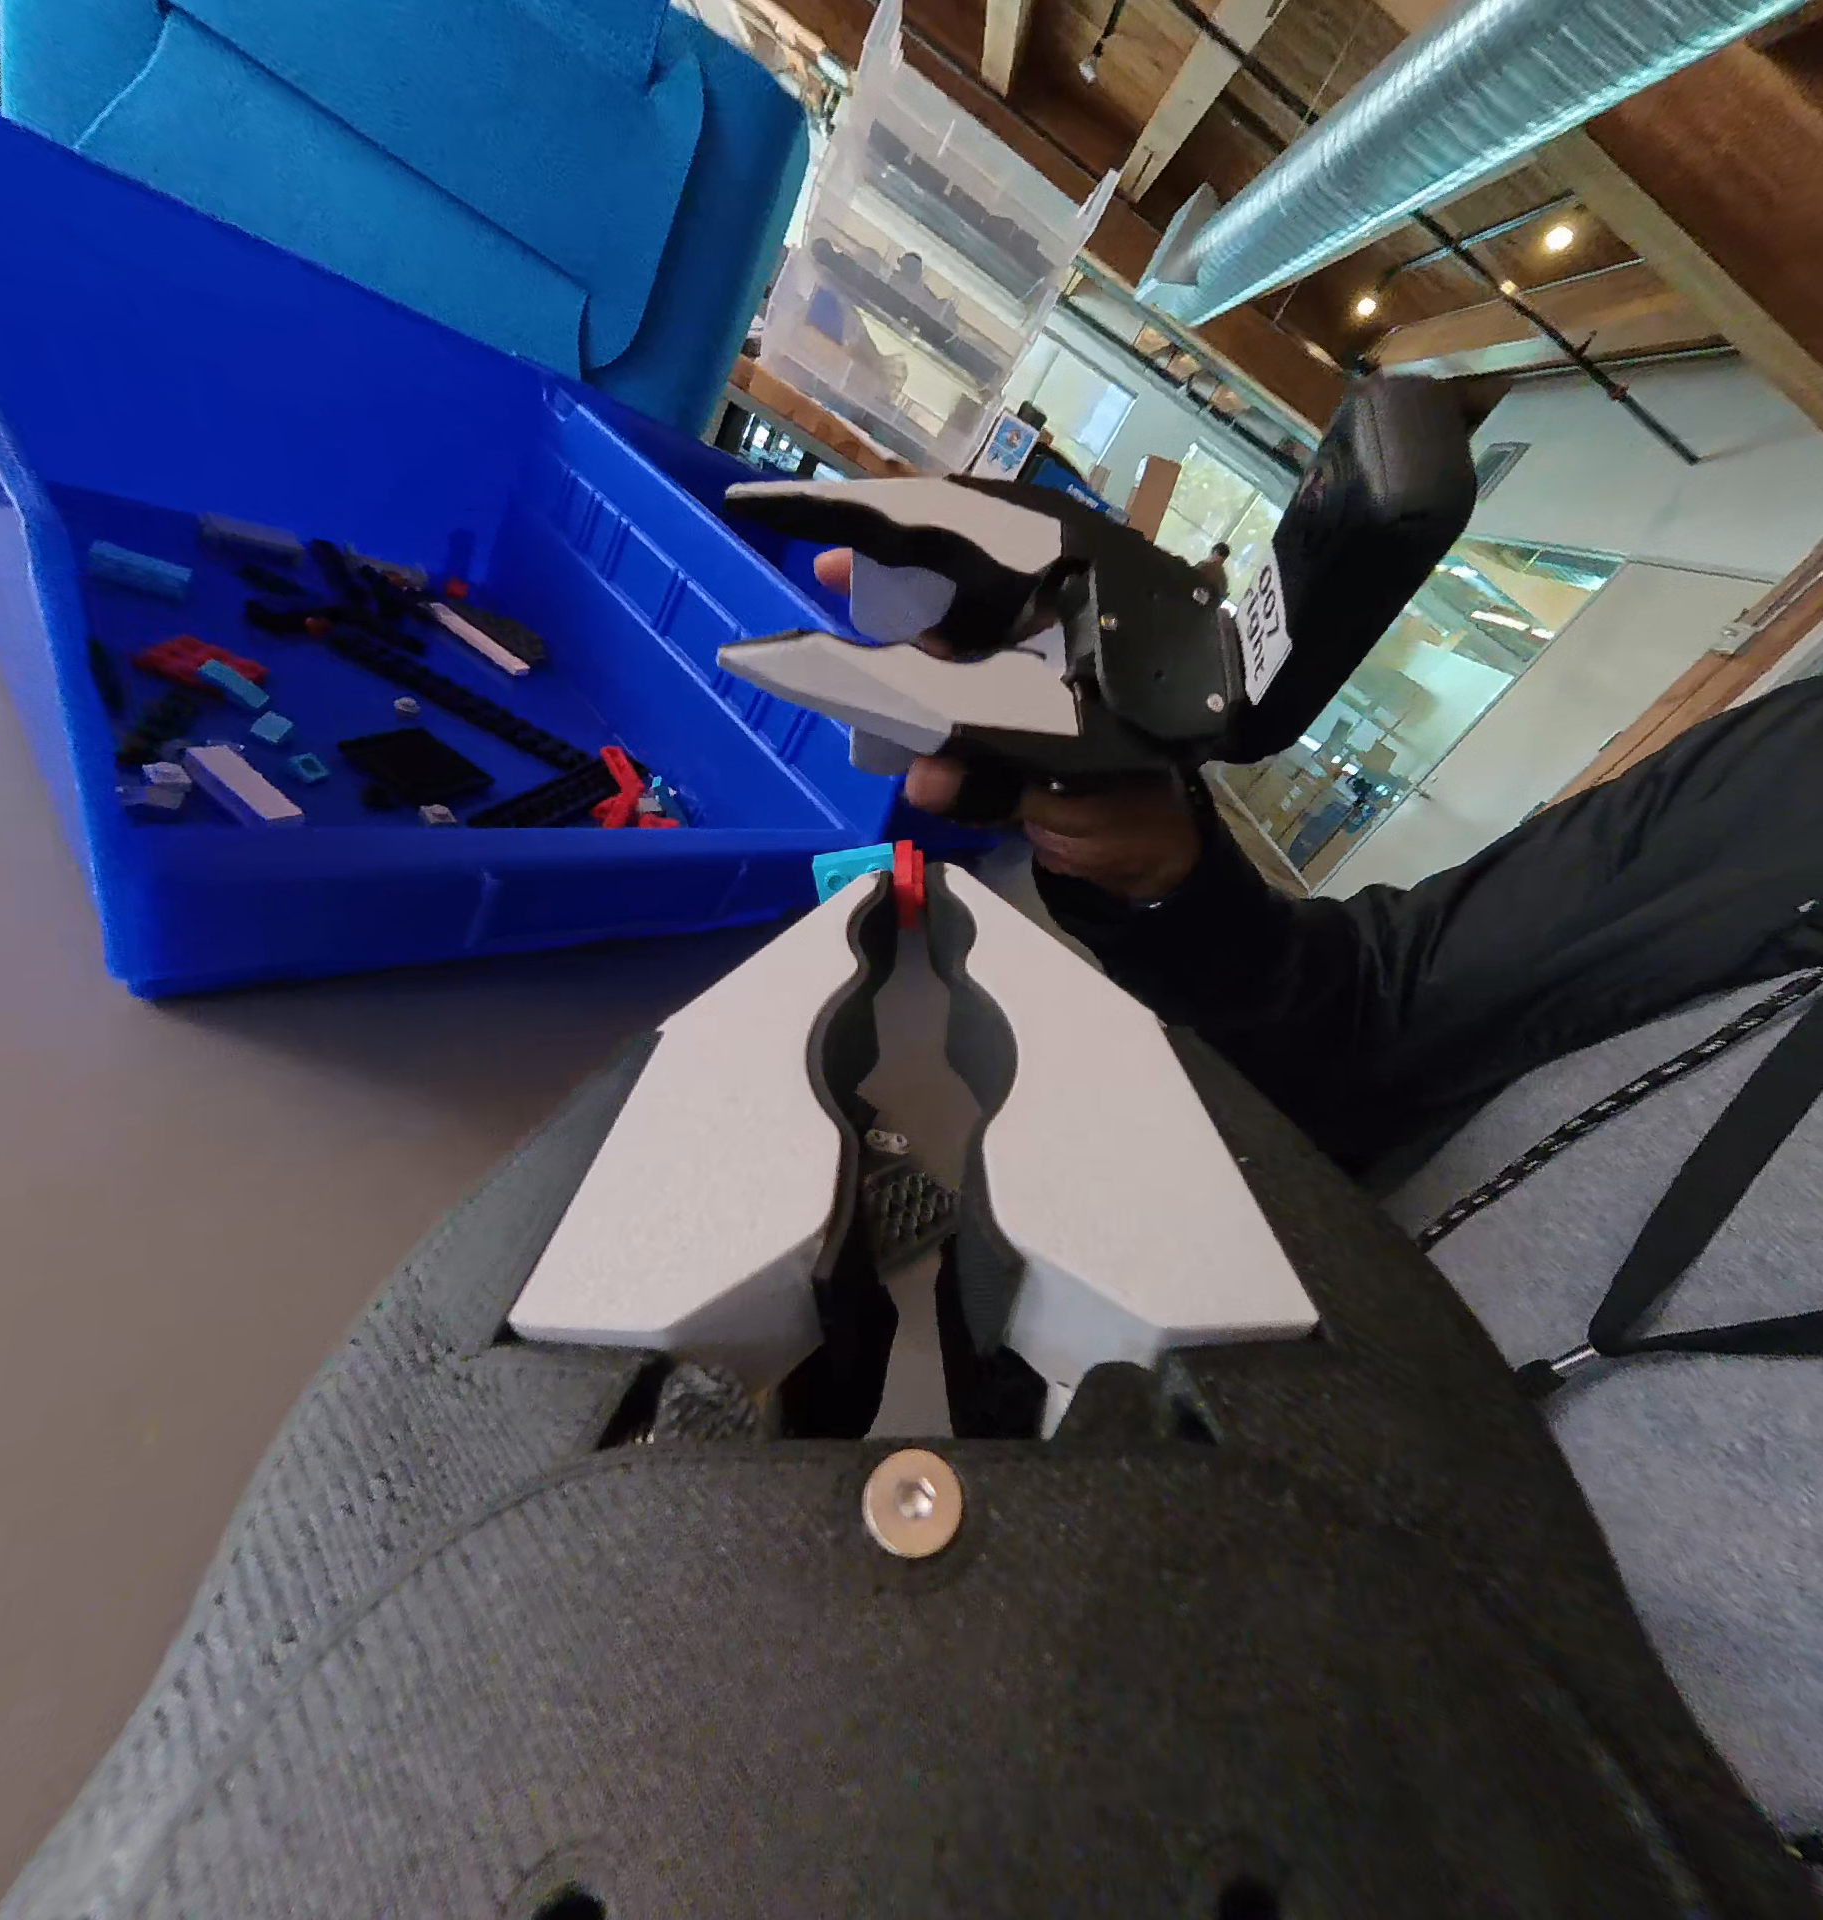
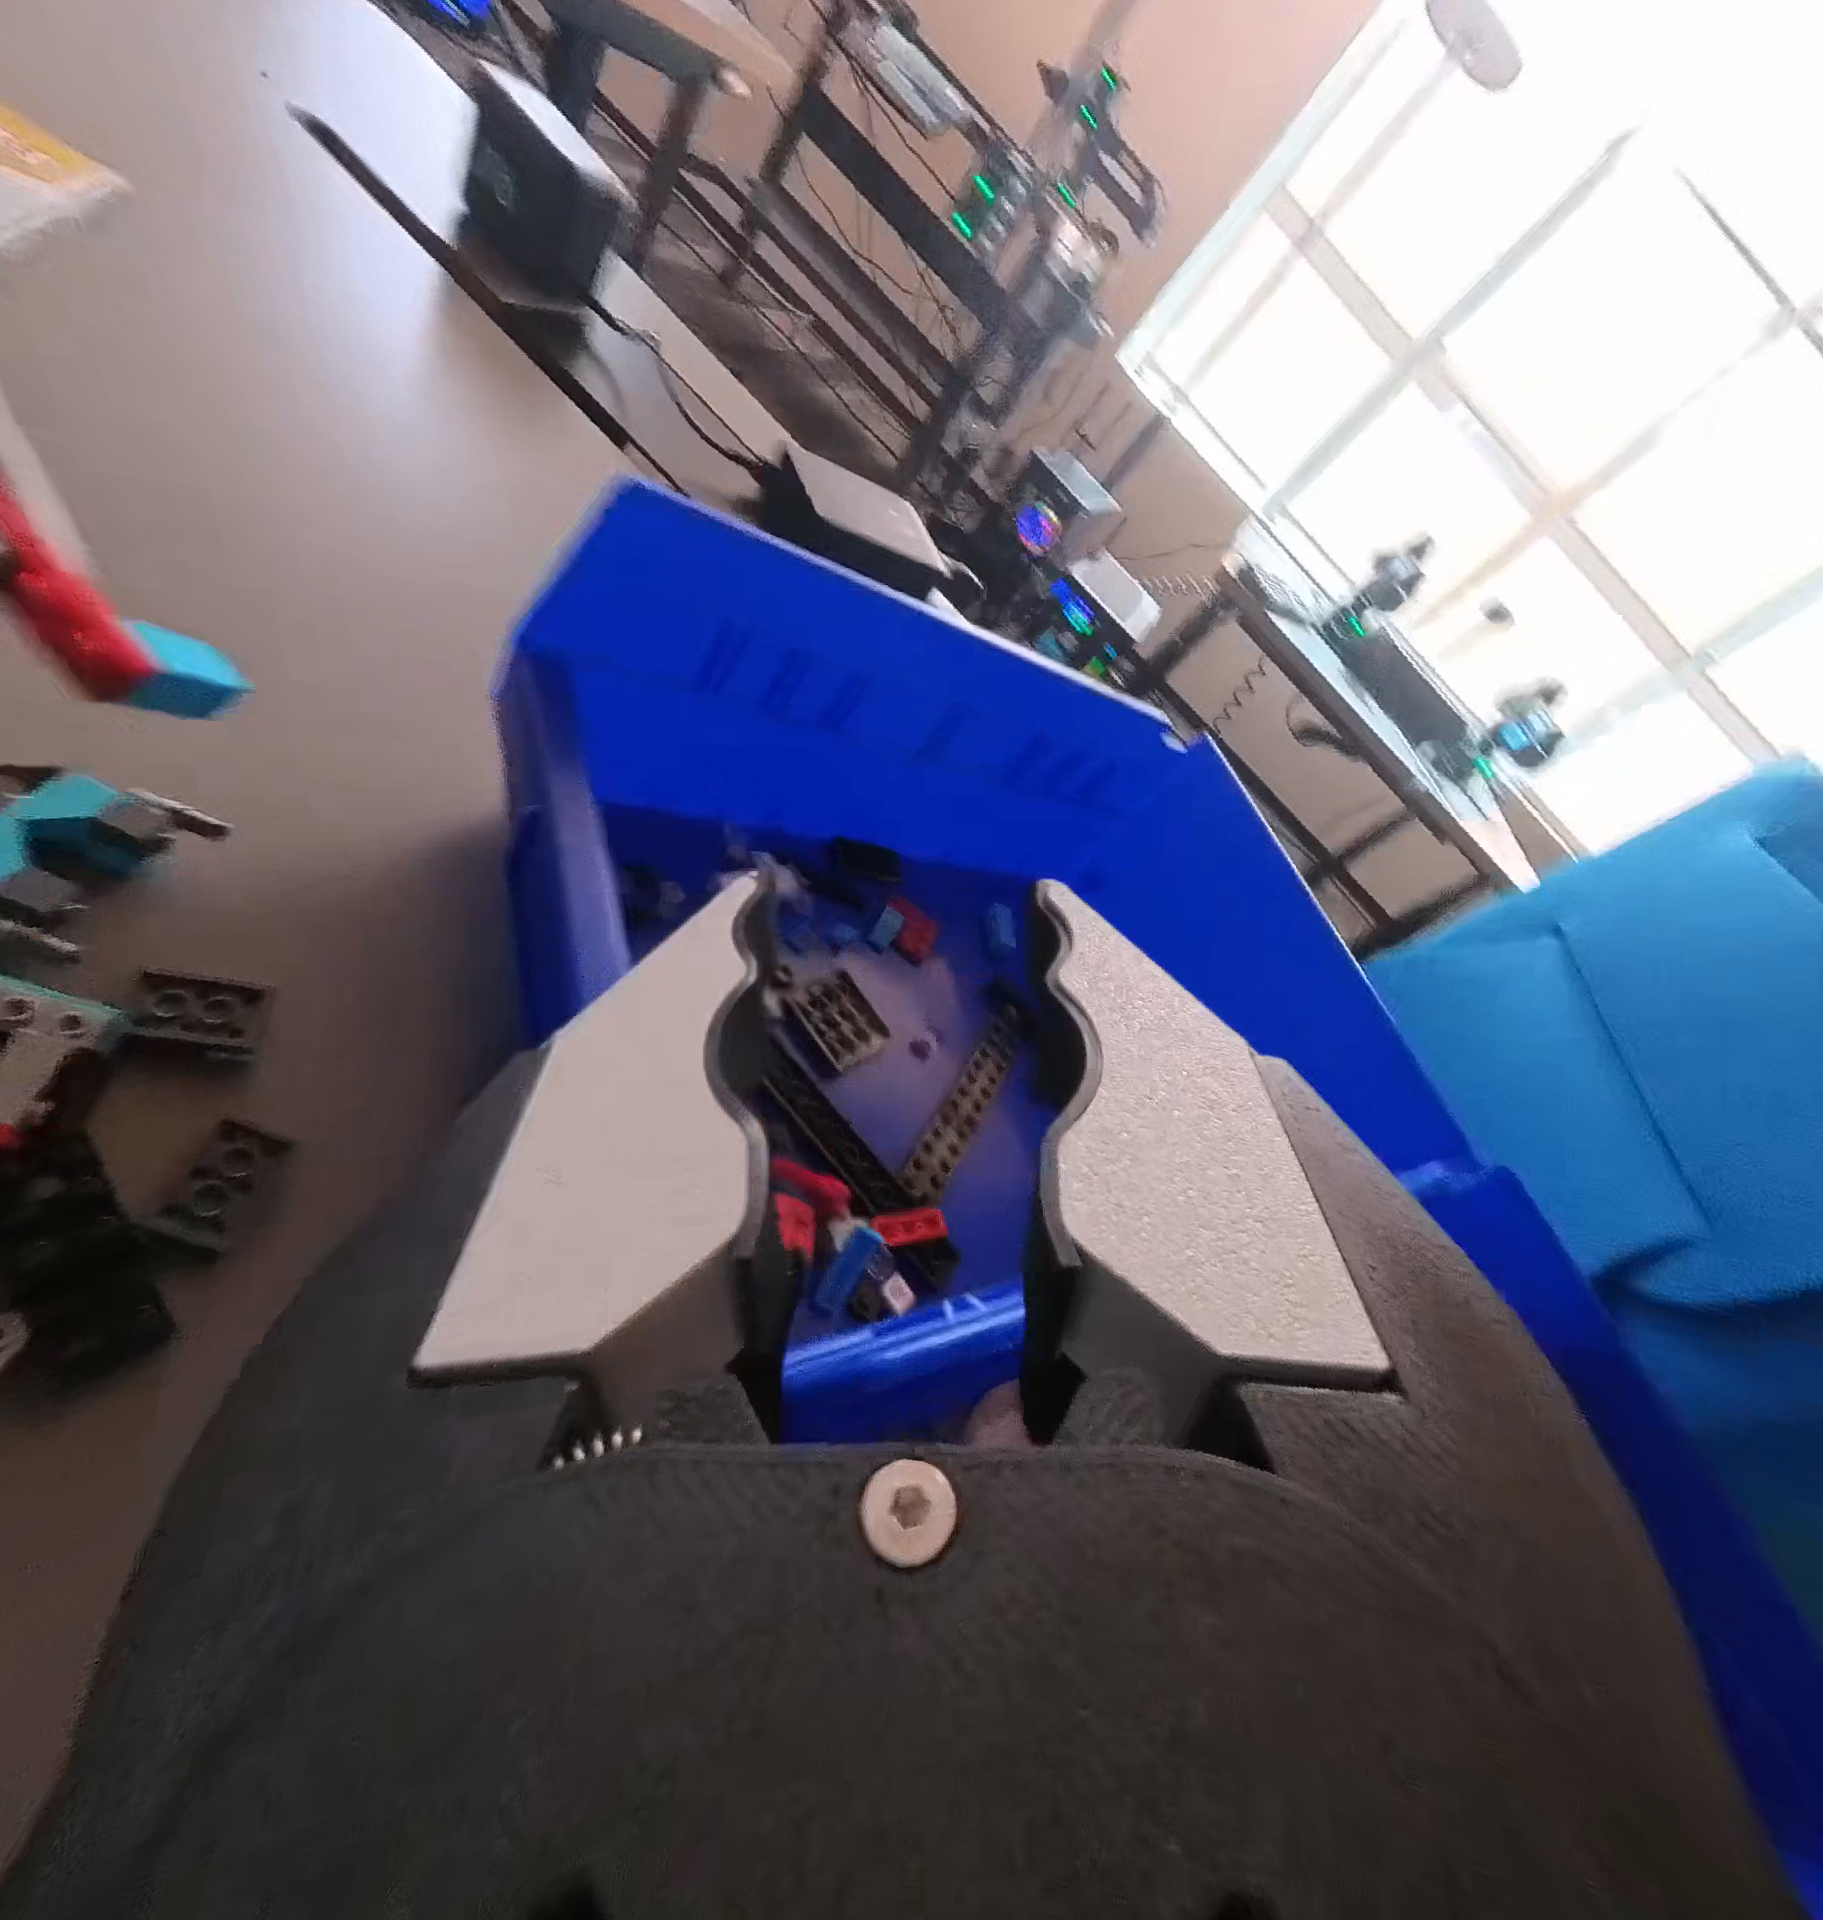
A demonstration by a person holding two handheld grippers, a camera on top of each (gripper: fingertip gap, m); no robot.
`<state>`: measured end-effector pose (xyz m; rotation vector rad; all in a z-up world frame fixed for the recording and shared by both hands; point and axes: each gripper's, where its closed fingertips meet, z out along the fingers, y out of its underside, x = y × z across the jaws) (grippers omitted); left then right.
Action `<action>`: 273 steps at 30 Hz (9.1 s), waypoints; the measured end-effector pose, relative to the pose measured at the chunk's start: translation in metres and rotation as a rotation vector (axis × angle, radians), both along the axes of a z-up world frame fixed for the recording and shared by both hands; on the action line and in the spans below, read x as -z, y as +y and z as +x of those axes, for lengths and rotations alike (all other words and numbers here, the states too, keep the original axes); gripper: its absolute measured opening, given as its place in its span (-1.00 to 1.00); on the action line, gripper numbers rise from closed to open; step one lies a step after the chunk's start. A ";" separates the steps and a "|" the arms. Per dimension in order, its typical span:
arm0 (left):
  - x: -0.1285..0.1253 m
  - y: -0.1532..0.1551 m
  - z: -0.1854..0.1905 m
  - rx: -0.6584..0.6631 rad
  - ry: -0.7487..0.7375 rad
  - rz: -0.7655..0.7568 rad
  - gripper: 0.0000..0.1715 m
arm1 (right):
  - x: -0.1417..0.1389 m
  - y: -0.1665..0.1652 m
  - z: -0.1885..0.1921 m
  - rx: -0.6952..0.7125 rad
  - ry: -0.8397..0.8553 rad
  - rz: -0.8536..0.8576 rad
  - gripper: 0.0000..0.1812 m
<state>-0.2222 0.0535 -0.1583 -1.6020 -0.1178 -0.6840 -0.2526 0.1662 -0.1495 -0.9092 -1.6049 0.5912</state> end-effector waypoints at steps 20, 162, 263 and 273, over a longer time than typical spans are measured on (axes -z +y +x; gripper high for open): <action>-0.037 -0.017 0.050 0.290 -0.081 0.213 -0.94 | -0.016 -0.133 0.059 -0.760 0.144 0.097 -0.90; -0.012 0.002 0.008 0.156 -0.556 0.030 -0.52 | -0.007 -0.130 0.042 -0.744 0.093 -0.270 -0.71; 0.021 -0.007 0.041 0.044 0.931 -0.090 -0.52 | 0.014 -0.133 0.068 -0.907 -0.093 -0.128 -0.63; 0.018 -0.006 0.032 0.013 0.853 -0.114 -0.53 | 0.002 -0.128 0.060 -0.841 0.053 -0.037 -0.63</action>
